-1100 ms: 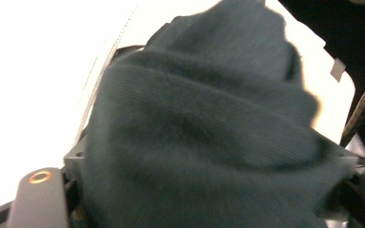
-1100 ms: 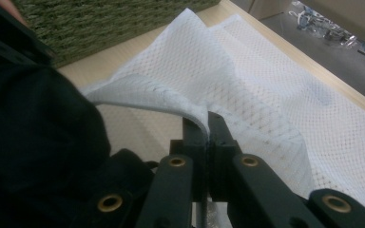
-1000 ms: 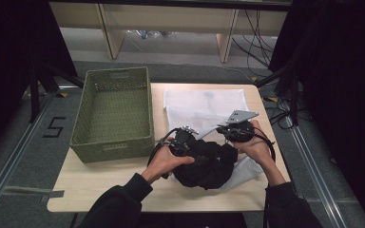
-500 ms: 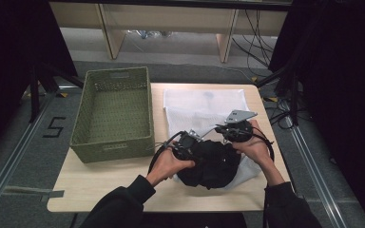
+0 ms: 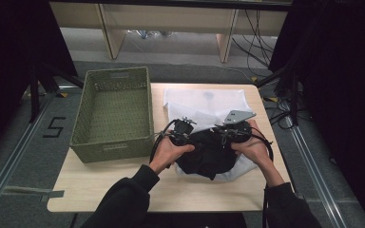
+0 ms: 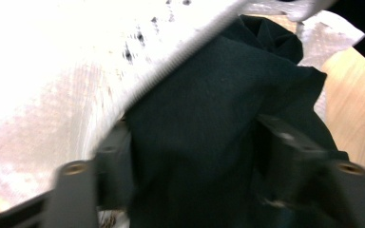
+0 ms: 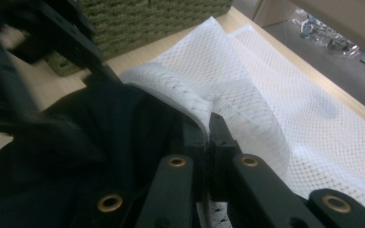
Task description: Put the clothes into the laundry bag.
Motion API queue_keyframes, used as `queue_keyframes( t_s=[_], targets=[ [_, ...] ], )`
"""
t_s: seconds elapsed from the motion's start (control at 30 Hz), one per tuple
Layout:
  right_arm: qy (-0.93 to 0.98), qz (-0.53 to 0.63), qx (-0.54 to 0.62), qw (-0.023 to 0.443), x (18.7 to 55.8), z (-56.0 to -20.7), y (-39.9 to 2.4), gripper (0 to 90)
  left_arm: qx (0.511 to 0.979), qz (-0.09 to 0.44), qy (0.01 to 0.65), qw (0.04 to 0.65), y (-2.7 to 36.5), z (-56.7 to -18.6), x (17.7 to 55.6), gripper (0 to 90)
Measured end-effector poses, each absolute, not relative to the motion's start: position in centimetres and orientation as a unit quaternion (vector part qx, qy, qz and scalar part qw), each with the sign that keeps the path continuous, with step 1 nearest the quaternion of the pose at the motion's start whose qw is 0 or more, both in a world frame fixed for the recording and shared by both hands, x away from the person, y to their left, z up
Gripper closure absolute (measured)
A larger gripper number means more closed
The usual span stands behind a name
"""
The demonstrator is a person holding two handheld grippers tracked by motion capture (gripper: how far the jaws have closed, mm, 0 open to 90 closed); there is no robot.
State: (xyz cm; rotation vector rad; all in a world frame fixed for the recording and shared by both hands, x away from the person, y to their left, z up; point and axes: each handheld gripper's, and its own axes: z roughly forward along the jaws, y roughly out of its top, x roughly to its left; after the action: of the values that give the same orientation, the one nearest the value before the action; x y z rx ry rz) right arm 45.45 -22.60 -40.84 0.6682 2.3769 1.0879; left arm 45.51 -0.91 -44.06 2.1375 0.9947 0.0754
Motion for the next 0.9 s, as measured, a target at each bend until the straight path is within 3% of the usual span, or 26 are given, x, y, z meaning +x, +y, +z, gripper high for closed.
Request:
queue_keyframes(
  t_s=[0.13,0.33,0.37,0.4,0.43,0.47,0.5,0.53,0.73,0.87,0.9],
  targets=[
    [0.857,0.393,0.250,0.222,45.5,-41.1,-22.9,89.3,0.855,0.051,0.363,0.366,0.4,-43.6,42.5,18.1],
    [0.864,0.388,0.242,0.213,45.5,-41.1,-22.6,89.3,0.888,0.053,0.314,0.330,-0.2,-46.1,41.1,16.2],
    [0.863,0.388,0.243,0.216,45.5,-41.1,-22.5,89.3,0.878,0.066,0.324,0.346,-1.0,-46.9,41.2,16.6],
    [0.864,0.386,0.236,0.219,45.5,-41.2,-22.2,89.3,0.865,0.098,0.334,0.362,-1.5,-47.3,41.6,29.1],
    [0.864,0.386,0.236,0.219,45.5,-41.2,-22.2,89.3,0.865,0.098,0.334,0.362,-1.5,-47.3,41.6,40.8],
    [0.865,0.387,0.235,0.218,45.4,-41.3,-22.1,89.3,0.864,0.101,0.332,0.365,-1.7,-47.3,42.1,40.8],
    [0.866,0.386,0.232,0.218,45.4,-41.3,-22.0,89.3,0.854,0.098,0.344,0.377,-1.8,-47.4,42.6,51.6],
    [0.867,0.386,0.229,0.216,45.3,-41.3,-21.8,89.3,0.846,0.100,0.353,0.387,-1.8,-47.2,43.0,69.1],
    [0.862,0.398,0.226,0.218,45.1,-40.6,-21.9,89.4,0.811,0.124,0.382,0.426,0.4,-43.7,45.2,76.0],
    [0.862,0.401,0.220,0.220,44.8,-40.2,-21.6,89.4,0.813,0.106,0.389,0.420,-0.2,-44.9,45.8,72.7],
    [0.863,0.397,0.225,0.217,44.7,-40.3,-21.5,89.4,0.817,0.090,0.394,0.411,-0.5,-45.7,45.9,67.8]
  ],
)
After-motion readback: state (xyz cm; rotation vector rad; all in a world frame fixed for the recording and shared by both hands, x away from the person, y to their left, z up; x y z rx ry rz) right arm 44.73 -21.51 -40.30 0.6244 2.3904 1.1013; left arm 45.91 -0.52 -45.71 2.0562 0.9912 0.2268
